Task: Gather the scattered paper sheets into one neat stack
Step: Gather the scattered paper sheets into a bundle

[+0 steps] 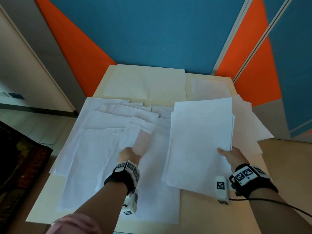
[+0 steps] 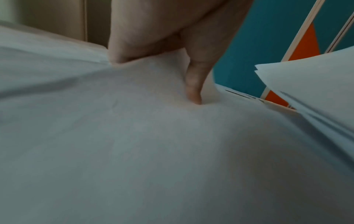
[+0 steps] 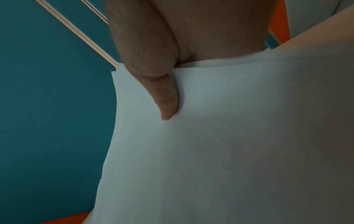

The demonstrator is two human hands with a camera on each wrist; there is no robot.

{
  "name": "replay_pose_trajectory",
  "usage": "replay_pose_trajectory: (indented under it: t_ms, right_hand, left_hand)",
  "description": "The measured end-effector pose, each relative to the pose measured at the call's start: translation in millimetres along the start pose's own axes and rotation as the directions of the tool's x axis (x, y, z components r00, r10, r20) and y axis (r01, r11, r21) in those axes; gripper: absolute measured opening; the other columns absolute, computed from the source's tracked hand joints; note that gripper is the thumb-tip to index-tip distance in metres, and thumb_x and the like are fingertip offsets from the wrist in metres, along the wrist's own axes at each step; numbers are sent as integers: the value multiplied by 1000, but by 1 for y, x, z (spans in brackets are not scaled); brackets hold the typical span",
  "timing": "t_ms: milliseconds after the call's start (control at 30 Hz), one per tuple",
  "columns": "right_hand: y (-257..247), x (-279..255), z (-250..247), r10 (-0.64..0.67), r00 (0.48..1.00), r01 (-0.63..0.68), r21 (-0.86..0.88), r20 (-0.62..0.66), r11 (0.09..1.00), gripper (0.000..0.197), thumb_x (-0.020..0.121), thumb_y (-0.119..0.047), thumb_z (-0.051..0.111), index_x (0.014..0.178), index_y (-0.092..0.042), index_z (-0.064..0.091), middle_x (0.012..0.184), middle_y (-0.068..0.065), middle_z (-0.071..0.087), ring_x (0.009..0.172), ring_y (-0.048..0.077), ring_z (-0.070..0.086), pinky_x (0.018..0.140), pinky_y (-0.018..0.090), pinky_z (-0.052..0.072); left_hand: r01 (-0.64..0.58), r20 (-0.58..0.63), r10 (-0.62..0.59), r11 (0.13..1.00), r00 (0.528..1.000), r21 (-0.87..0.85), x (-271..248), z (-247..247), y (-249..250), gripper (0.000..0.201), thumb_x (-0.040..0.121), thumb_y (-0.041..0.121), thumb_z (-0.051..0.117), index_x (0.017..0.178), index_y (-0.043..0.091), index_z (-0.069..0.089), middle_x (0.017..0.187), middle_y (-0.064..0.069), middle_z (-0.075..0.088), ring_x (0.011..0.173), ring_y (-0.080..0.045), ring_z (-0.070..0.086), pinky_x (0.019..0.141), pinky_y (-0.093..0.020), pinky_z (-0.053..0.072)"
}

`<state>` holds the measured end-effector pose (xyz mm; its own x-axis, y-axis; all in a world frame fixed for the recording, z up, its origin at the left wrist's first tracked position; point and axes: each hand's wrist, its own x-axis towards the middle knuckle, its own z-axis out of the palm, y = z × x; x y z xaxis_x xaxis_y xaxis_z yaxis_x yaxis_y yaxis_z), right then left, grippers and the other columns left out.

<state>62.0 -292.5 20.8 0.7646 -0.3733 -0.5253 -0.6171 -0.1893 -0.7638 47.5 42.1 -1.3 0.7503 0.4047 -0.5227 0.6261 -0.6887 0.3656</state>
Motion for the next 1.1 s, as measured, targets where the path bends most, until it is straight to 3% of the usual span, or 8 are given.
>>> replay_pose_trajectory:
  t_ms: [167,300,400,467,567,667,933,1100]
  right_hand:
    - [5,-2,2,15,1000,-15,-17,-4,1000,38,89,-10,58,124,4,53,126,22,58,117,36,54,106,48,38]
    - [5,-5,10,14,1000,-13,-18,14,1000,36,88,-9,58,122,4,55,124,21,59,115,36,55,106,49,38]
    - [5,-6,10,13,999,-12,-23,30,1000,35,88,-10,59,121,2,56,123,20,60,115,35,56,106,49,38]
    - [6,-5,8,14,1000,-13,-34,27,999,35,88,-11,59,121,1,56,123,19,60,115,35,55,106,48,38]
    - [6,-3,3,6,1000,-6,-54,0,999,34,87,-11,59,119,1,57,121,20,61,112,36,57,104,49,40]
    - [2,-3,0,-5,1000,3,-89,-27,996,32,88,-10,58,117,3,58,114,19,62,107,35,58,101,47,42]
    - [-8,-6,4,-36,999,31,-148,-31,989,31,88,-10,58,116,4,59,120,24,62,104,35,59,100,46,44]
    - [-13,-9,10,-72,997,63,-202,-36,977,30,90,-8,53,117,5,59,120,24,62,91,25,53,91,36,42]
  left_hand:
    - [60,-112,-41,984,993,167,17,-25,-11,47,72,45,72,111,20,64,138,-13,31,124,-35,32,102,-46,32]
    - [25,-18,-23,985,1000,168,26,-36,-9,44,74,36,72,112,20,58,127,-13,48,116,-35,49,102,-46,33]
    - [-91,-87,93,995,992,31,28,-38,-14,26,78,14,65,102,16,58,114,-15,64,98,-32,59,86,-35,45]
    - [-111,-156,90,985,984,-131,27,-45,-17,41,78,9,66,115,11,48,111,-21,65,99,-36,61,79,-35,46]
    - [-72,-151,35,966,988,-248,31,-66,-22,61,76,11,72,129,5,43,119,-25,62,110,-38,58,89,-39,44]
    - [-114,-113,94,977,989,-181,33,-87,-27,42,81,17,67,120,2,61,118,-20,65,109,-36,59,88,-37,44]
    - [-210,-161,154,875,975,-437,22,-128,-33,25,86,15,62,110,10,62,99,-11,62,88,-25,57,78,-31,40]
    - [-249,-174,183,806,968,-536,18,-142,-34,23,84,13,65,107,7,64,95,-11,64,87,-25,59,85,-36,47]
